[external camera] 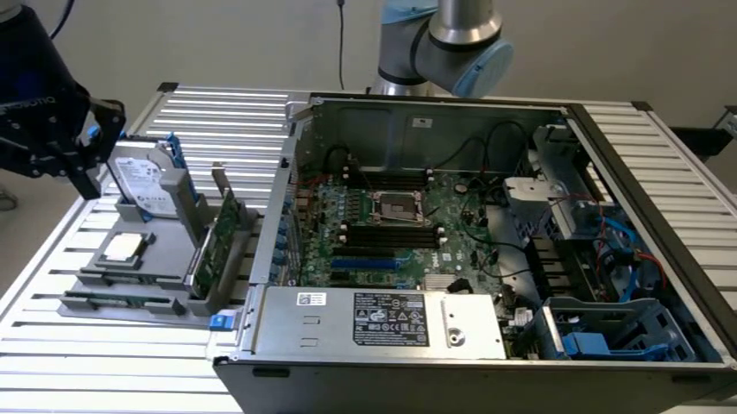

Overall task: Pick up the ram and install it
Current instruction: 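Pick up the ram and move it above insertion slot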

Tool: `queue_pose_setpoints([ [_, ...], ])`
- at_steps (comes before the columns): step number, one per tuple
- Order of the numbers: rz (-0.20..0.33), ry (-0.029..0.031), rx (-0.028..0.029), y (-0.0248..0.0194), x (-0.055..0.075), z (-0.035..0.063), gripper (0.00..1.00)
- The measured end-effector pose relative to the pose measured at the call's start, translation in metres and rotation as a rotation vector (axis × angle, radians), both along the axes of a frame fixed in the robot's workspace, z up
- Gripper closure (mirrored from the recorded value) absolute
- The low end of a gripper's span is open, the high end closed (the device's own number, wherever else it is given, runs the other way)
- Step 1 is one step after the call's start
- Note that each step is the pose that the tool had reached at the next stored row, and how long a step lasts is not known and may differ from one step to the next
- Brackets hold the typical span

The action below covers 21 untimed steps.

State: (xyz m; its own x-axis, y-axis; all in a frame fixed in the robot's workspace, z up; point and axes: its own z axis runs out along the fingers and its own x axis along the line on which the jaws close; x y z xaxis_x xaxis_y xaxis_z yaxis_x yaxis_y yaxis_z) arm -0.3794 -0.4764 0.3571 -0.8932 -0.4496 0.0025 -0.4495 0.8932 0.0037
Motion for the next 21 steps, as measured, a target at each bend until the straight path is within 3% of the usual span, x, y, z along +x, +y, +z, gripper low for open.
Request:
queue_pose_setpoints([
  [21, 0.381, 0.0001, -0.0001, 0.0, 0.0, 0.0, 0.89],
])
